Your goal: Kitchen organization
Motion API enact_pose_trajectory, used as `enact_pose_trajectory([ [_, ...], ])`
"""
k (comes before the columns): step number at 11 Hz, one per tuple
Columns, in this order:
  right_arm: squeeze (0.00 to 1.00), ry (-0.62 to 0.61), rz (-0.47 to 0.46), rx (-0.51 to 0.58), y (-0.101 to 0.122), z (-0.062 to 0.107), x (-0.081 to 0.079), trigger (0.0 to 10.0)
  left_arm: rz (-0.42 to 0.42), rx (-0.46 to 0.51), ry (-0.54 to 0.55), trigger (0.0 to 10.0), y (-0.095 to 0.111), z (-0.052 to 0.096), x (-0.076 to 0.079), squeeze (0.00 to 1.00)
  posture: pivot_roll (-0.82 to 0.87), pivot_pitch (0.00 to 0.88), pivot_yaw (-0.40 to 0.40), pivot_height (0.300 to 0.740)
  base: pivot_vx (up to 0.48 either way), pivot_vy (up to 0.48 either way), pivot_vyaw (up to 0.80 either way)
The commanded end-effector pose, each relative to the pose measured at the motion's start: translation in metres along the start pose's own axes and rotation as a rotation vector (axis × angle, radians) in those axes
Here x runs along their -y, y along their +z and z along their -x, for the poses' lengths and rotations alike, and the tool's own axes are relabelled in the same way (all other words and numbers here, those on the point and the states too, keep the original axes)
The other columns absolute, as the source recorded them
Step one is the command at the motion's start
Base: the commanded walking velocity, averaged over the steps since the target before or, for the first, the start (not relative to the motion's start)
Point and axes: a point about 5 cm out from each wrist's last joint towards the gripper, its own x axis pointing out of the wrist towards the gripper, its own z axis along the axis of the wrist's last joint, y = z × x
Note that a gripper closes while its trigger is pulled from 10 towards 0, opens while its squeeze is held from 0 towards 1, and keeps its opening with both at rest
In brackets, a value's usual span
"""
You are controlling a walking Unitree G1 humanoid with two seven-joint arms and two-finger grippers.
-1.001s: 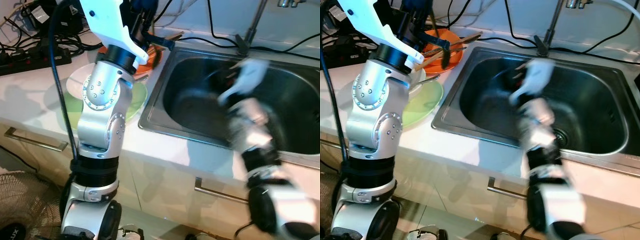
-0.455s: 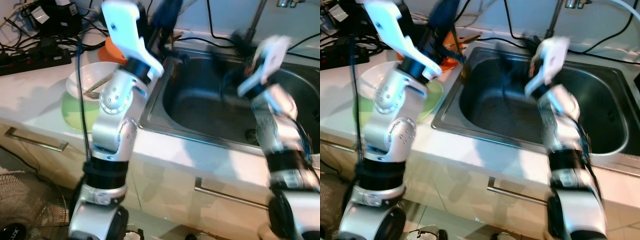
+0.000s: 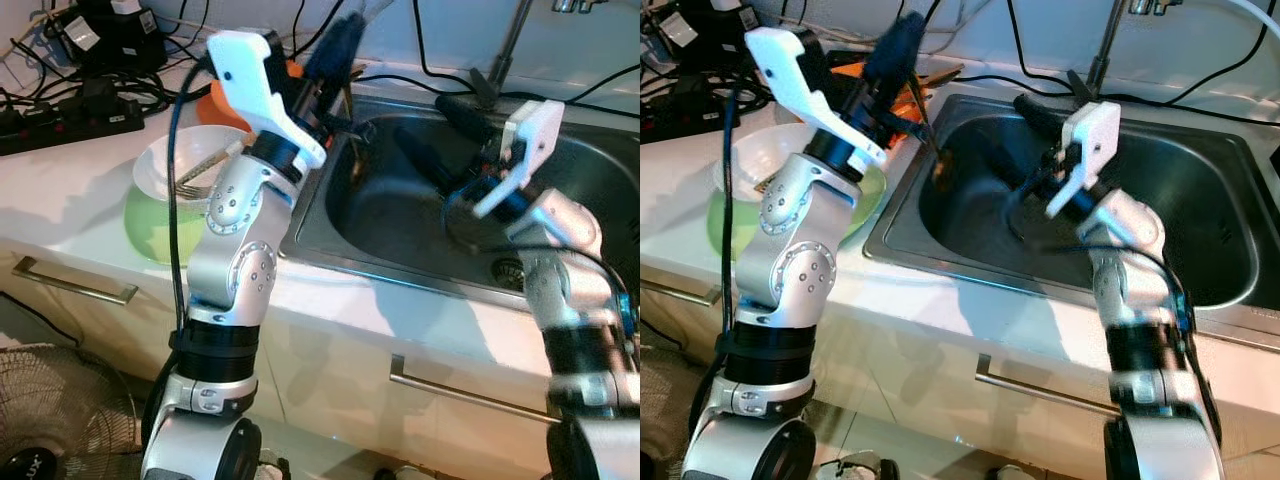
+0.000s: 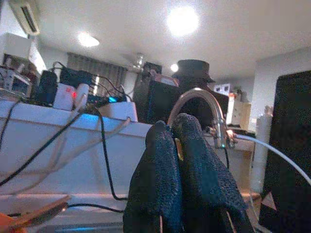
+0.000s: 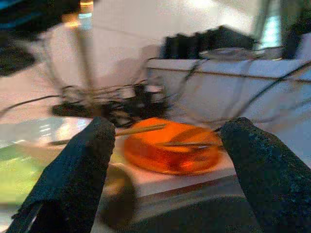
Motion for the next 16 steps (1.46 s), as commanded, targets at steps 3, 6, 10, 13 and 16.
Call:
enact_pose_trajectory([
  [3, 0.00, 0.095, -0.019, 0.001, 0.002, -0.003, -0.014, 10.0, 0.020, -0.031, -0.031, 10.0, -0.006, 0.001, 0.003, 0.00, 0.10, 0.052, 0.061, 0.740, 0.000, 0.000, 0.00],
  [6, 0.00, 0.112, -0.039, 0.014, 0.002, -0.007, -0.023, 10.0, 0.035, -0.062, -0.056, 10.0, -0.011, 0.002, 0.006, 0.00, 0.10, 0.052, 0.069, 0.740, 0.000, 0.000, 0.00],
  [10, 0.00, 0.103, -0.050, -0.018, -0.008, -0.013, -0.029, 10.0, 0.052, -0.078, -0.089, 10.0, -0.013, 0.000, 0.012, 0.00, 0.11, 0.053, 0.071, 0.740, 0.000, 0.000, 0.00],
  [13, 0.00, 0.094, -0.062, -0.050, -0.019, -0.018, -0.033, 10.0, 0.057, -0.081, -0.097, 10.0, -0.013, 0.000, 0.013, 0.00, 0.11, 0.052, 0.070, 0.740, 0.000, 0.000, 0.00],
  [16, 0.00, 0.002, -0.043, -0.090, -0.029, -0.023, -0.027, 10.0, 0.065, -0.084, -0.104, 10.0, -0.014, 0.000, 0.015, 0.00, 0.11, 0.055, 0.068, 0.740, 0.000, 0.000, 0.00],
])
